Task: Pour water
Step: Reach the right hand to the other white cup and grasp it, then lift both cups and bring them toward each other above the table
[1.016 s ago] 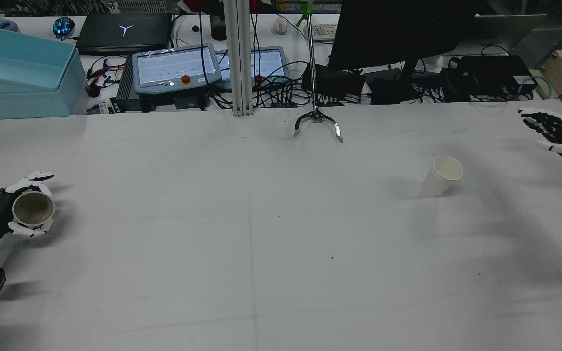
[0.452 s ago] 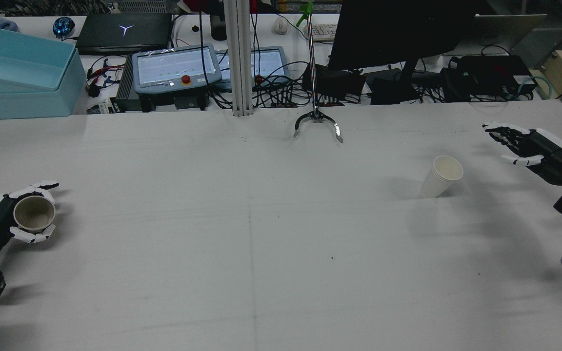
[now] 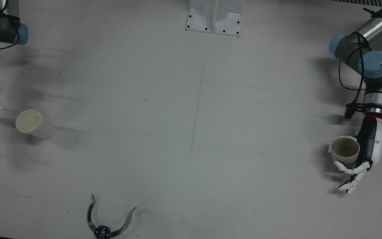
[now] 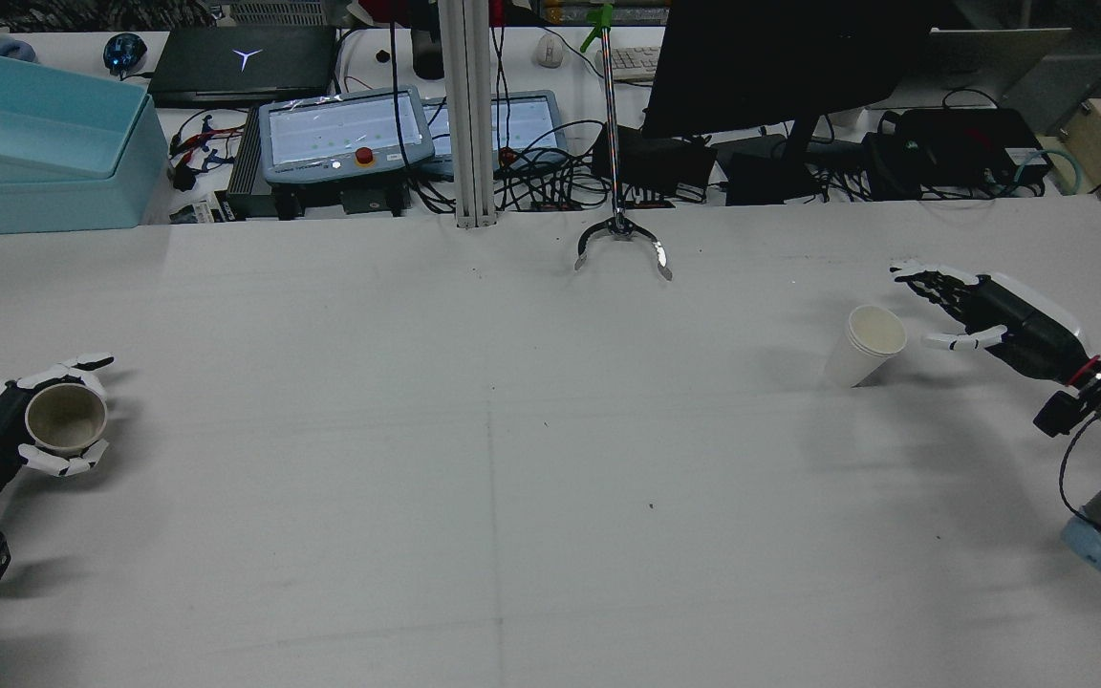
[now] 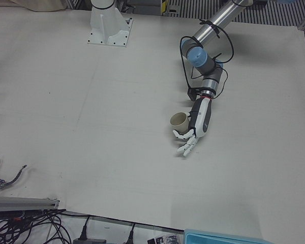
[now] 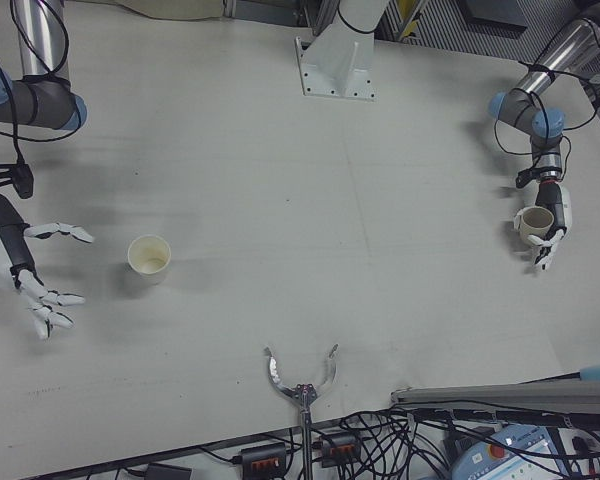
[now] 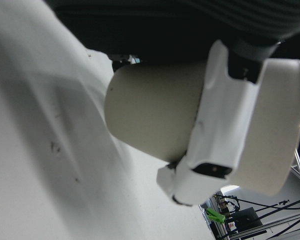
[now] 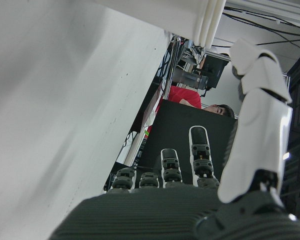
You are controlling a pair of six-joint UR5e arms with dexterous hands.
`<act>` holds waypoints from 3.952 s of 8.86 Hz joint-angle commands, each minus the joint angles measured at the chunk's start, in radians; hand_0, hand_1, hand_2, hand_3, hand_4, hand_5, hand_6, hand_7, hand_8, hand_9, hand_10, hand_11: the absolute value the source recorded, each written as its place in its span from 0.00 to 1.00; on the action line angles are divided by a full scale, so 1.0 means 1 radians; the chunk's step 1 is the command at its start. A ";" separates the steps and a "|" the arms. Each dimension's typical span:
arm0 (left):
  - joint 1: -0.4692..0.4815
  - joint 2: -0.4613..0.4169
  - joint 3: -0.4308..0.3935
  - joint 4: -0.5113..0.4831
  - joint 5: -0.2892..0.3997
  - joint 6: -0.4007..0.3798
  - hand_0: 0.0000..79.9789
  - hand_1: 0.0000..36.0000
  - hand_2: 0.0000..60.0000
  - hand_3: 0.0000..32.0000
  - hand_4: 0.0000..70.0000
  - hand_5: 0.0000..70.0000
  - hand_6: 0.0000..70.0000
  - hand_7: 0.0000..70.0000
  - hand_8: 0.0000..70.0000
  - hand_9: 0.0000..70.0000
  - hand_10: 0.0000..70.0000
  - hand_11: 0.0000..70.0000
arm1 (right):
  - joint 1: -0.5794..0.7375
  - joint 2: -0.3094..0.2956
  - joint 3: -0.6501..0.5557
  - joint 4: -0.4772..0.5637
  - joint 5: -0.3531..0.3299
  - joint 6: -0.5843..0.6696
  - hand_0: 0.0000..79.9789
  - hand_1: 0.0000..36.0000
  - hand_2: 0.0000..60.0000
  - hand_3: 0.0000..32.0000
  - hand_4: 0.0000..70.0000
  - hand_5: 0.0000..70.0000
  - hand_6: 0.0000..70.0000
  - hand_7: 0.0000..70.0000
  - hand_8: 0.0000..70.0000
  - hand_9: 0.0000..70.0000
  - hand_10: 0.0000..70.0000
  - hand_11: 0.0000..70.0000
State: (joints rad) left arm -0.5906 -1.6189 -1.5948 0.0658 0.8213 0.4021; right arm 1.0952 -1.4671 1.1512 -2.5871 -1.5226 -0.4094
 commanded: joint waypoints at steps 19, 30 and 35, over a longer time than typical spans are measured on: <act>0.000 0.010 0.004 -0.046 -0.011 0.004 1.00 1.00 1.00 0.00 1.00 1.00 0.24 0.24 0.16 0.15 0.12 0.22 | -0.222 0.021 0.027 -0.018 0.197 -0.101 0.81 0.81 0.62 0.00 0.55 0.83 0.41 0.70 0.35 0.47 0.26 0.41; 0.078 -0.105 -0.137 0.161 -0.008 0.020 1.00 1.00 1.00 0.00 0.95 1.00 0.23 0.23 0.15 0.14 0.11 0.20 | -0.003 -0.217 0.590 -0.281 0.095 -0.091 0.64 0.47 0.83 0.00 0.54 1.00 0.81 1.00 0.86 1.00 0.70 0.99; 0.173 -0.436 -0.113 0.295 -0.008 0.225 1.00 1.00 1.00 0.00 1.00 1.00 0.26 0.25 0.16 0.15 0.12 0.22 | -0.020 -0.056 0.798 -0.666 0.078 -0.213 0.67 0.61 0.97 0.00 0.58 1.00 0.84 1.00 0.83 1.00 0.69 0.99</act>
State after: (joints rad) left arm -0.4435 -1.9091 -1.7258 0.3244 0.8139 0.4971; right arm 1.1018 -1.6117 1.8522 -3.0443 -1.4472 -0.5517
